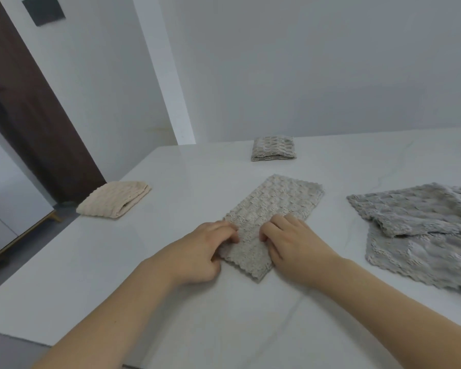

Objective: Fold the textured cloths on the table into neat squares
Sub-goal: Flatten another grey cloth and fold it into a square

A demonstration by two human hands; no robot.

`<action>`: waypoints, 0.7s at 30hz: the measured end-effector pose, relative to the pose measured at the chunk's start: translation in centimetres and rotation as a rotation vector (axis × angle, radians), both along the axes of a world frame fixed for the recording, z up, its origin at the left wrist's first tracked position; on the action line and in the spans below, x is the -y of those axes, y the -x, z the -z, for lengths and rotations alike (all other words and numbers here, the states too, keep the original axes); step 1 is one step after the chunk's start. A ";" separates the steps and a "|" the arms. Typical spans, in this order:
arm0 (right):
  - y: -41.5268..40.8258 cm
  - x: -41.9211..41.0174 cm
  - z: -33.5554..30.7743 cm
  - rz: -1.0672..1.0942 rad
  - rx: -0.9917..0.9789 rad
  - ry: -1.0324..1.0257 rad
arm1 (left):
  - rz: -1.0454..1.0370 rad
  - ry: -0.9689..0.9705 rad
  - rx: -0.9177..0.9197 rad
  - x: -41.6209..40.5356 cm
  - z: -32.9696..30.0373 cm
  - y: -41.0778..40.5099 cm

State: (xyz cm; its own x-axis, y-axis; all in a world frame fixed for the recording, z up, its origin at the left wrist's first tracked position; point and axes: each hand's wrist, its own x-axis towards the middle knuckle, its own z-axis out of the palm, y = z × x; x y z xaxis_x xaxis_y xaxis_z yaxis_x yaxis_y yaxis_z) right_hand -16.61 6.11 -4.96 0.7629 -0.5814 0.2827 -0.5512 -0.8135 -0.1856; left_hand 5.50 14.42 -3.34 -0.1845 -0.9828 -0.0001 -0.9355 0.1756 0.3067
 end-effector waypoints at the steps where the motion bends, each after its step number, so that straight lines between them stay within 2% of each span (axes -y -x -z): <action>1: 0.1 -0.2 -0.1 0.004 -0.015 0.012 | -0.017 0.028 0.019 0.0 -0.1 -0.1; 3: -0.1 -1.1 -0.9 0.033 -0.087 0.035 | -0.060 0.111 0.078 0.2 -0.2 0.2; 4: -0.3 -1.5 -1.0 0.034 -0.092 0.117 | -0.084 0.135 0.097 0.3 -0.2 0.5; 6: -0.5 -2.7 -1.5 -0.004 -0.129 0.091 | -0.118 0.144 0.088 0.4 -0.4 1.3; 9: 0.2 -3.7 -2.1 -0.032 -0.210 -0.066 | -0.167 0.083 0.052 0.1 -0.9 1.8; 12: 0.8 -4.0 -2.9 -0.037 -0.259 -0.039 | -0.127 0.022 0.072 -0.4 -1.1 1.6; 15: 0.9 -3.6 -3.4 -0.054 -0.210 0.000 | -0.075 -0.028 0.049 -1.4 -1.3 1.4; 19: 1.0 -2.8 -4.7 0.014 -0.268 -0.134 | -0.055 -0.079 0.062 -3.0 -1.7 1.3; 21: 1.0 -2.0 -5.9 0.038 -0.307 -0.251 | -0.080 -0.111 -0.009 -2.9 -2.3 1.4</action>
